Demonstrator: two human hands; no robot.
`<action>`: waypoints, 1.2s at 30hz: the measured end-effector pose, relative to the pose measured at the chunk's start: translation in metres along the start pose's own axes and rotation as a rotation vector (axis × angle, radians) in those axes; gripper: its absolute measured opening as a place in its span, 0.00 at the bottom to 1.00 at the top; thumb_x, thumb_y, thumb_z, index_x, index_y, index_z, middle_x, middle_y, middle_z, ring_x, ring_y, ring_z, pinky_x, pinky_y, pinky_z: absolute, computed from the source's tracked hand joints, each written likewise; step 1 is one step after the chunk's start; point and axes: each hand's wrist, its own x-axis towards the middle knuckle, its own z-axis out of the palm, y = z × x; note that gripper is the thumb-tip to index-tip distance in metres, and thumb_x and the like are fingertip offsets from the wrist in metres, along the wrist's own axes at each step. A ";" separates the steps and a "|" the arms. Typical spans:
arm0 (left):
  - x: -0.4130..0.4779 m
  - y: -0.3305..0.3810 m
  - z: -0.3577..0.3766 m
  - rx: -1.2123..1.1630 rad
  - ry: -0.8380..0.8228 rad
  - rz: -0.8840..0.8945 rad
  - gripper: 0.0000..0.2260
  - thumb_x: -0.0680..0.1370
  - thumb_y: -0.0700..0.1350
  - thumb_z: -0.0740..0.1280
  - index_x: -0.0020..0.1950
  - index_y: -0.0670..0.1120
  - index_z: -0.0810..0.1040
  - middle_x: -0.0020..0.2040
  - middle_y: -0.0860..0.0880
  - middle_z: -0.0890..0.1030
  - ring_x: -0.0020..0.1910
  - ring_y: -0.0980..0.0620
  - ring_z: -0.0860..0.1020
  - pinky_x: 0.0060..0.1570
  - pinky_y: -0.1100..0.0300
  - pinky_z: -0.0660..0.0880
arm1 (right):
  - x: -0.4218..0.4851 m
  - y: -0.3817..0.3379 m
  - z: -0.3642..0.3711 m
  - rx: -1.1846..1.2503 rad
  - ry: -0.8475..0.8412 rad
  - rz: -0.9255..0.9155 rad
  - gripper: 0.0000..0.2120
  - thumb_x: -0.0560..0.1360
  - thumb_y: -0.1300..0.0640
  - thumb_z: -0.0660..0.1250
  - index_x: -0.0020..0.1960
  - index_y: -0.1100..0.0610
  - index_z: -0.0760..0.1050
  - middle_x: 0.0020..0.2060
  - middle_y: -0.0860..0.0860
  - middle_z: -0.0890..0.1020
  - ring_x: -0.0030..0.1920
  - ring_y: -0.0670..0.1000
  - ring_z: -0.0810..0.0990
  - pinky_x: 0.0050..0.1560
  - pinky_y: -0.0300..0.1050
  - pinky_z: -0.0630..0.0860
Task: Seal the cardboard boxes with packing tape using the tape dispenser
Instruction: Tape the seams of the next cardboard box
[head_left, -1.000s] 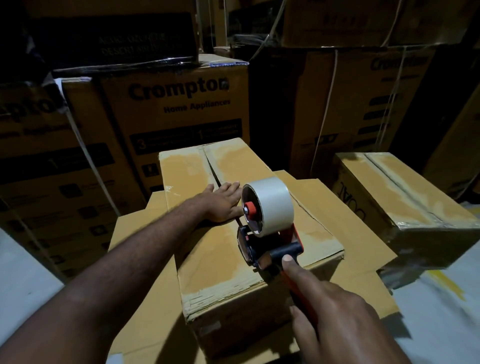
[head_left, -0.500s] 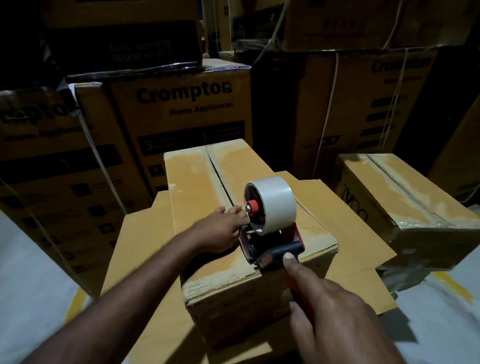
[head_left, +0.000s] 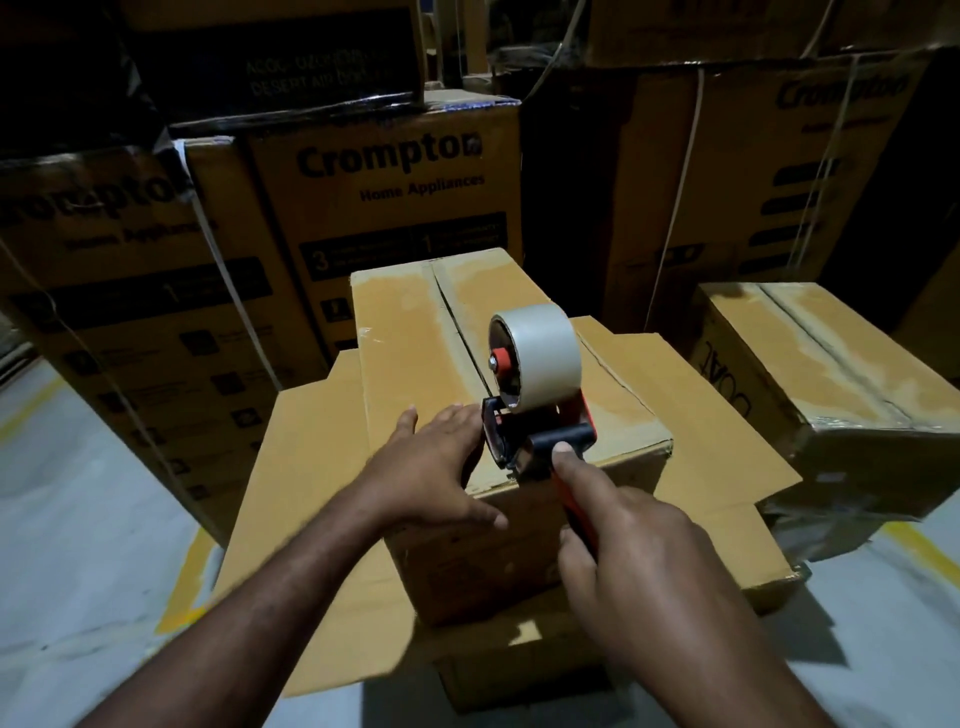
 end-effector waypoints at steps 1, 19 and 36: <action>0.002 -0.002 -0.004 -0.023 0.020 -0.006 0.55 0.68 0.70 0.72 0.83 0.54 0.42 0.83 0.54 0.48 0.81 0.55 0.46 0.78 0.41 0.39 | 0.004 0.001 0.001 0.013 0.009 -0.002 0.32 0.81 0.47 0.60 0.77 0.37 0.45 0.58 0.44 0.76 0.51 0.44 0.75 0.49 0.36 0.73; 0.082 -0.036 -0.028 -0.189 0.013 -0.159 0.49 0.70 0.57 0.77 0.83 0.53 0.51 0.83 0.49 0.54 0.81 0.49 0.49 0.74 0.32 0.36 | 0.083 0.000 0.013 0.002 0.077 -0.021 0.30 0.79 0.57 0.62 0.78 0.44 0.55 0.52 0.55 0.79 0.41 0.51 0.71 0.37 0.43 0.68; 0.076 -0.021 -0.033 -0.124 -0.074 -0.138 0.36 0.75 0.56 0.74 0.79 0.62 0.61 0.82 0.59 0.49 0.81 0.45 0.44 0.68 0.21 0.37 | 0.008 0.014 0.019 0.040 0.182 -0.066 0.31 0.81 0.52 0.61 0.78 0.41 0.48 0.42 0.43 0.72 0.38 0.42 0.73 0.34 0.32 0.68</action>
